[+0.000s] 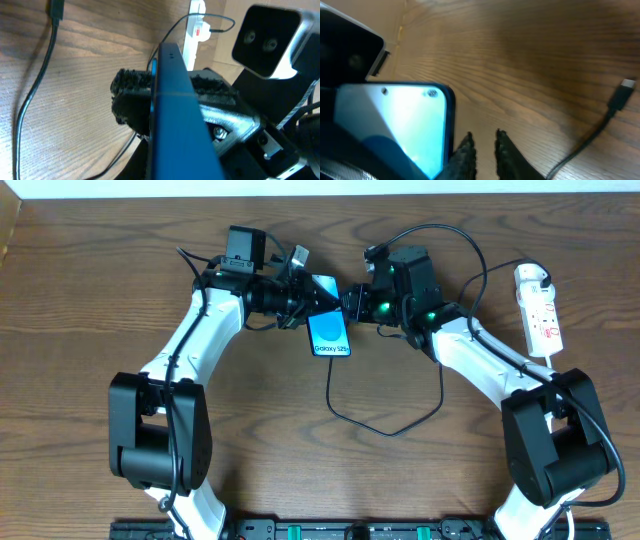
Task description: Plug charger to phone and switch on socket
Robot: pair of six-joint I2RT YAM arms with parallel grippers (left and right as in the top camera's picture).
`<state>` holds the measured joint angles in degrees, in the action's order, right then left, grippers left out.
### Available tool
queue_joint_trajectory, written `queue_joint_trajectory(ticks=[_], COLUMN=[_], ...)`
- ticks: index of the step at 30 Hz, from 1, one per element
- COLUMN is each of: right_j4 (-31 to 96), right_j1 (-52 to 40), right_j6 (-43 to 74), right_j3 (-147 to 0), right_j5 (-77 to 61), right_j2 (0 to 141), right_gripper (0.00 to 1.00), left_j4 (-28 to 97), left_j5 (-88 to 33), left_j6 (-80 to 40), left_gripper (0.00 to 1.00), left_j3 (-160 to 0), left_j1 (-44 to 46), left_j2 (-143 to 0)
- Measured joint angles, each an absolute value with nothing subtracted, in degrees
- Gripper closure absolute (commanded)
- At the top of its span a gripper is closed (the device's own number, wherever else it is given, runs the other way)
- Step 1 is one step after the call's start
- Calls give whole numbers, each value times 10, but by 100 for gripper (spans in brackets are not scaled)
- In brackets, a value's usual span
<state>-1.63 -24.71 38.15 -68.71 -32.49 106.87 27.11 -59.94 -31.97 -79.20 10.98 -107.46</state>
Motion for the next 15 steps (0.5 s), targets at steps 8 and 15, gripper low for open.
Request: queue_joint_trajectory(ticks=[8, 15], right_j4=[84, 184], right_j1=[-247, -225], right_j6=[375, 354], right_j3=[-693, -695], right_j5=[-316, -264], right_j2=[1069, 1069], right_gripper=[21, 3], left_j4=[220, 218], left_j5=[-610, -632], left_j6=[-352, -391], left_gripper=[93, 93], left_j3=[-791, -791], left_j1=[74, -11], left_j2=[-1075, -1075])
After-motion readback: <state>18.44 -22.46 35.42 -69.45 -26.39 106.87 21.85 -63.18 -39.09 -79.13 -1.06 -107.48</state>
